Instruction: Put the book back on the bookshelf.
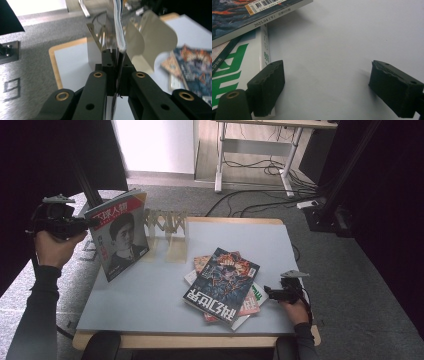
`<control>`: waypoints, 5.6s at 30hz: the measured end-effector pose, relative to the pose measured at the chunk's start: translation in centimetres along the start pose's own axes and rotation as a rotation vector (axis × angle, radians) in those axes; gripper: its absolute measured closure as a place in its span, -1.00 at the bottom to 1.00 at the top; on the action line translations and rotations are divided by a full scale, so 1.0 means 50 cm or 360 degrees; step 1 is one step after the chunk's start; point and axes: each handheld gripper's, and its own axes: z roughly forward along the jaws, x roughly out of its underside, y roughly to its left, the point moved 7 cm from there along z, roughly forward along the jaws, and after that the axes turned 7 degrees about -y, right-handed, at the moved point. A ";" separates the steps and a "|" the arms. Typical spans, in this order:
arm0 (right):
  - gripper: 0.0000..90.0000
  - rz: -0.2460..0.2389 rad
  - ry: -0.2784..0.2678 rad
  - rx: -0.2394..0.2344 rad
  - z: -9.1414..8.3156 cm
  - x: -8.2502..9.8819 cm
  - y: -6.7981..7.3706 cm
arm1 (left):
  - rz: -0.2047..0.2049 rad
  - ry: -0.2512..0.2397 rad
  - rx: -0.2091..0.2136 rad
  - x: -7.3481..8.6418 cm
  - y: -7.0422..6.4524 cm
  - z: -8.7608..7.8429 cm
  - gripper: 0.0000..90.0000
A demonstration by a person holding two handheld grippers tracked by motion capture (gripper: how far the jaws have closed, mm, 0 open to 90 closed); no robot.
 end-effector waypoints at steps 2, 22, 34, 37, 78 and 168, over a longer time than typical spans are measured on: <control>-0.73 -0.0002 -0.0001 0.0000 0.000 0.000 0.000 | -0.0025 -0.0033 0.0010 0.000 0.002 0.002 0.94; -0.73 0.0000 -0.0002 -0.0001 0.000 0.000 0.000 | -0.0109 -0.0284 -0.0083 -0.023 -0.002 0.067 0.93; -0.73 0.0001 -0.0001 -0.0001 0.000 0.000 0.000 | -0.0040 -0.0245 -0.0077 0.018 -0.003 0.071 0.92; -0.73 0.0000 -0.0001 -0.0001 0.000 0.000 0.000 | -0.0070 -0.0265 -0.0074 0.027 -0.001 0.069 0.92; -0.73 0.0000 -0.0001 -0.0001 0.000 0.000 0.000 | -0.0039 -0.0351 -0.0177 0.026 -0.011 0.106 0.93; -0.73 -0.0001 0.0002 -0.0001 0.000 0.000 0.000 | 0.0110 -0.0079 0.0152 0.294 -0.164 0.077 -0.77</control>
